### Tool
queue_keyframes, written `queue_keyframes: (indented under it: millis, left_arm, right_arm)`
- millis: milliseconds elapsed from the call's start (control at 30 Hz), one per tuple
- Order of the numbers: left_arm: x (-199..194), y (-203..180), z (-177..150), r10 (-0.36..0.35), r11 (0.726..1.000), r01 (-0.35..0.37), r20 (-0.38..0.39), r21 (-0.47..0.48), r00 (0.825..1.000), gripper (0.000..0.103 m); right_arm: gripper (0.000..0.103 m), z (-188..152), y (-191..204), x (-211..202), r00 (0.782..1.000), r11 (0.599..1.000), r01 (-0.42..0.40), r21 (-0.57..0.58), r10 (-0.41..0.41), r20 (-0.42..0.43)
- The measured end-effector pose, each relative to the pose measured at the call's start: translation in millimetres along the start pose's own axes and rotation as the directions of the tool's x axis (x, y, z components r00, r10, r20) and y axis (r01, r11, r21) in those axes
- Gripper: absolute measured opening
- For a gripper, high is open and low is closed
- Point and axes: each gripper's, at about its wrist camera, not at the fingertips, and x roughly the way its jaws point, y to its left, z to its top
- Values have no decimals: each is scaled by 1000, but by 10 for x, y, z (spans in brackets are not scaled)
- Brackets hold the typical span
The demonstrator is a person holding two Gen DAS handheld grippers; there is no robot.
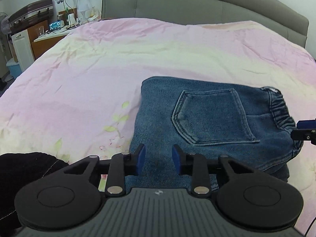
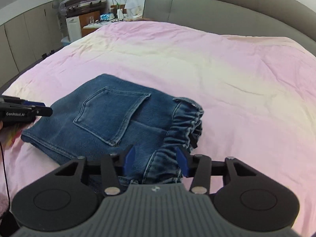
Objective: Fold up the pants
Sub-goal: 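Open both grippers and release the folded jeans bundle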
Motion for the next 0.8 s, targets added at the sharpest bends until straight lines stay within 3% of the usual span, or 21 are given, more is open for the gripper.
queue_keyframes:
  millis: [267, 467, 600, 767, 800]
  left_arm:
    - [267, 52, -112, 8, 1000, -8, -68, 0, 998, 32]
    - [186, -16, -46, 46, 999, -44, -75, 30, 996, 32]
    - [-113, -66, 22, 72, 997, -70, -29, 43, 997, 32]
    - [-718, -242, 148, 101, 984, -110, 67, 142, 993, 34]
    - [-857, -283, 188, 106, 979, -120, 88, 167, 990, 36]
  right_arm:
    - [33, -274, -57, 323, 999, 999, -1, 40, 3, -50]
    - [34, -161, -66, 289, 998, 998, 6, 61, -2, -62]
    - [36, -71, -36, 45, 1000, 998, 3, 65, -2, -12]
    - [49, -31, 54, -470, 997, 997, -22, 76, 16, 81]
    - [56, -27, 78, -571, 995, 997, -25, 73, 17, 98]
